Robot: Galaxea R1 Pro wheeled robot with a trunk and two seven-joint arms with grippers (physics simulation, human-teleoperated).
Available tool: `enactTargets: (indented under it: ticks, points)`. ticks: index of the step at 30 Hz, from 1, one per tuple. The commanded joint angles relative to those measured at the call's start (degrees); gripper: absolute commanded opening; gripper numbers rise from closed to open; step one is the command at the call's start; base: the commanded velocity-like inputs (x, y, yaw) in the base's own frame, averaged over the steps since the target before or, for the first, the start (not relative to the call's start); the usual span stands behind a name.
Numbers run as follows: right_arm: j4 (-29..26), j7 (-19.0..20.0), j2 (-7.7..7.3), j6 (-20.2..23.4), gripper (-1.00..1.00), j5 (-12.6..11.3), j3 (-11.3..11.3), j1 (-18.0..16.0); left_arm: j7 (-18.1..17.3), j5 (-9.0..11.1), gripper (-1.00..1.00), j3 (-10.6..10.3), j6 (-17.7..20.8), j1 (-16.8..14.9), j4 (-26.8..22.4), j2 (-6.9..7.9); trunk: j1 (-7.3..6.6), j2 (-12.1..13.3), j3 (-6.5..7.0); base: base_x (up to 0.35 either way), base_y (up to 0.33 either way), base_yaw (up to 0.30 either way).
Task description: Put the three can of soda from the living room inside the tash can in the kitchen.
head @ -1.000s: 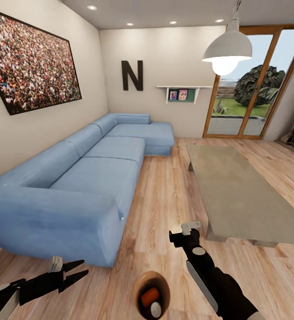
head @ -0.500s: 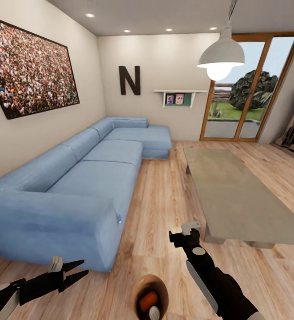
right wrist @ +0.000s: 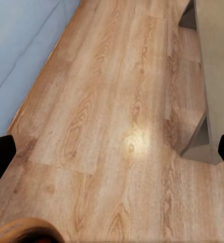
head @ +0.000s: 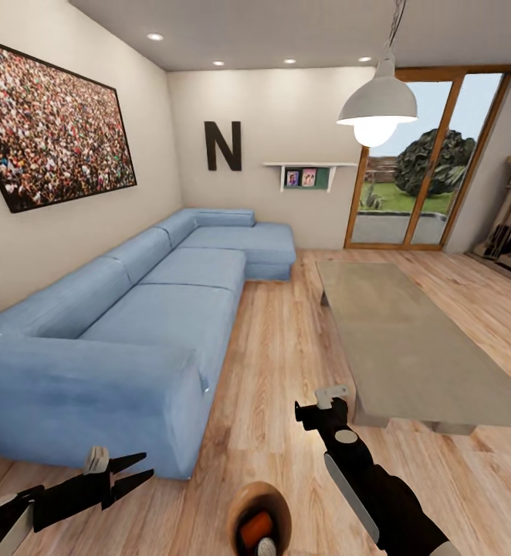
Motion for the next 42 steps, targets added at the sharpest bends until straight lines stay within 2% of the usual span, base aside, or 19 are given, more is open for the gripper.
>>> enactTargets:
  ticks: [1,3,6,8,10,11,12,16,18,22,27,28,29,30,34,35,42]
  points:
    - [1.26,-0.01,-0.03,-0.03,1.0,-0.03,-0.16,0.0,0.06,-0.01,1.0,0.04,-0.05,0.0,0.9,-0.12,0.0,0.0,0.01,0.0,0.0,-0.004]
    - [3.76,-0.02,-0.04,-0.29,1.0,-0.05,-0.34,0.0,0.1,-0.02,1.0,0.0,-0.31,0.0,2.45,-0.19,0.0,0.0,0.03,0.0,0.0,-0.003]
    - [11.35,-0.07,-0.08,-3.88,1.0,-0.07,-0.54,0.0,0.13,-0.02,1.0,0.18,-2.55,0.0,6.25,-0.27,0.0,0.0,0.04,0.0,0.0,-0.001]
    - [23.3,-0.15,-0.01,-12.95,1.0,-0.08,-0.39,0.0,0.15,-0.01,1.0,0.32,-5.51,0.0,11.98,-0.3,0.0,0.0,0.04,0.0,0.0,0.0]
    - [34.7,-0.22,0.5,-22.83,1.0,-0.08,-0.26,0.0,0.16,0.0,1.0,0.33,-8.88,0.0,20.76,-0.3,0.0,0.0,0.04,0.0,0.0,0.0]
    - [36.68,-0.23,0.63,-24.48,1.0,-0.08,-0.28,0.0,0.16,0.0,1.0,0.34,-9.95,0.0,23.08,-0.3,0.0,0.0,0.05,0.0,0.0,0.0]
    - [39.73,-0.28,0.82,-26.87,1.0,-0.12,-0.3,0.0,0.16,0.0,1.0,0.34,-12.36,0.0,27.4,-0.31,0.0,0.0,0.05,0.0,0.0,0.0]
    - [45.26,-0.35,1.01,-29.72,1.0,-0.23,-0.4,0.01,0.16,-0.02,1.0,0.33,-18.12,0.0,36.72,-0.3,0.0,0.0,0.05,0.0,0.0,0.0]
    - [49.98,-0.37,1.05,-30.59,1.0,-0.36,-0.47,0.02,0.28,-0.12,1.0,0.31,-20.34,0.03,40.88,-0.26,0.0,0.0,0.05,0.0,0.0,0.0]
    - [53.61,-0.64,1.06,-31.07,1.0,-0.47,-0.61,0.02,2.3,-0.71,1.0,0.22,-21.38,0.14,42.79,-0.25,0.0,0.0,0.05,0.0,0.0,0.0]
    - [54.99,-4.76,1.12,-31.3,1.0,-0.58,-0.65,0.05,12.05,-3.25,1.0,0.12,-21.66,0.23,43.54,-0.32,0.0,0.0,0.05,0.0,0.0,0.0]
    - [55.33,-7.75,1.21,-31.33,1.0,-0.59,-0.62,0.06,16.89,-4.26,1.0,0.07,-21.68,0.24,43.67,-0.58,0.0,0.0,0.05,0.0,0.0,0.0]
    - [55.51,-9.09,1.26,-31.34,1.0,-0.6,-0.6,0.07,19.04,-4.69,1.0,0.05,-21.69,0.24,43.71,-0.78,0.0,0.0,0.05,0.0,0.0,0.0]
    - [55.98,-11.05,1.32,-31.35,1.0,-0.6,-0.57,0.07,22.7,-5.34,1.0,0.02,-21.69,0.25,43.78,-1.28,0.0,0.0,0.05,0.0,0.0,0.0]
    - [57.12,-13.49,1.36,-31.37,1.0,-0.61,-0.54,0.08,30.6,-6.12,1.0,-0.07,-21.7,0.26,43.86,-2.57,0.0,0.0,0.05,0.0,0.0,0.0]
    - [57.48,-14.13,1.39,-31.37,1.0,-0.61,-0.53,0.09,34.99,-6.31,1.0,-0.09,-21.66,0.26,43.88,-3.03,0.0,0.0,0.05,0.0,0.0,0.0]
    - [58.64,-14.69,1.42,-31.31,1.0,-0.55,-0.53,0.09,42.86,-6.47,1.0,-0.06,-21.63,0.26,43.89,-4.68,0.0,0.0,0.05,0.0,0.0,0.0]
